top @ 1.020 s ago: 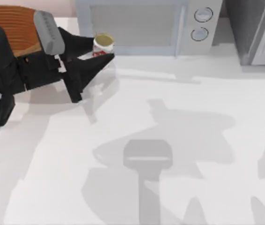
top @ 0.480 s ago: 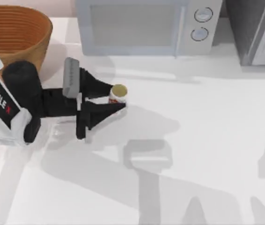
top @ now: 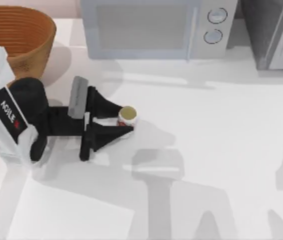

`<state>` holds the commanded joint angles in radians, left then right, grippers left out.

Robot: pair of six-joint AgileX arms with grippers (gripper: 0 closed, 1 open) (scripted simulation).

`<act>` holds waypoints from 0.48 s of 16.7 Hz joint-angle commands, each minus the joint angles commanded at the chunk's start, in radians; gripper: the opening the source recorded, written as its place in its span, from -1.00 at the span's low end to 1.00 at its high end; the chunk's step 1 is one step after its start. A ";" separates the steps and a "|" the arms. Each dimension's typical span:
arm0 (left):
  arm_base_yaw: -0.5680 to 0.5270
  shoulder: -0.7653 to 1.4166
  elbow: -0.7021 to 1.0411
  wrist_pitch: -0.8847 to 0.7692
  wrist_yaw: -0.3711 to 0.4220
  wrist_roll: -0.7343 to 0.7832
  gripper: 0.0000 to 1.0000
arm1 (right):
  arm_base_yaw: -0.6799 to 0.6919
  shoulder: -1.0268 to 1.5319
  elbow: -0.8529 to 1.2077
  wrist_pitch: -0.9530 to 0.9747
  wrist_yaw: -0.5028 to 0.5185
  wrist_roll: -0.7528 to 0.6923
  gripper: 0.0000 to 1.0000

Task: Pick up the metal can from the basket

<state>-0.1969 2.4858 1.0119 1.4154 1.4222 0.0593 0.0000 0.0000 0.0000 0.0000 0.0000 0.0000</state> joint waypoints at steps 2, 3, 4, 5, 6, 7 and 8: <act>0.000 0.000 0.000 0.000 0.000 0.000 -1.00 | 0.000 0.000 0.000 0.000 0.000 0.000 1.00; 0.000 0.000 0.000 0.000 0.000 0.000 -1.00 | 0.000 0.000 0.000 0.000 0.000 0.000 1.00; 0.000 0.000 0.000 0.000 0.000 0.000 -1.00 | 0.000 0.000 0.000 0.000 0.000 0.000 1.00; 0.000 0.000 0.000 0.000 0.000 0.000 -0.85 | 0.000 0.000 0.000 0.000 0.000 0.000 1.00; 0.000 0.000 0.000 0.000 0.000 0.000 -0.70 | 0.000 0.000 0.000 0.000 0.000 0.000 1.00; 0.000 0.000 0.000 0.000 0.000 0.000 -0.55 | 0.000 0.000 0.000 0.000 0.000 0.000 1.00; 0.000 0.000 0.000 0.000 0.000 0.000 -0.40 | 0.000 0.000 0.000 0.000 0.000 0.000 1.00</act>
<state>-0.1969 2.4858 1.0119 1.4154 1.4222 0.0593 0.0000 0.0000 0.0000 0.0000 0.0000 0.0000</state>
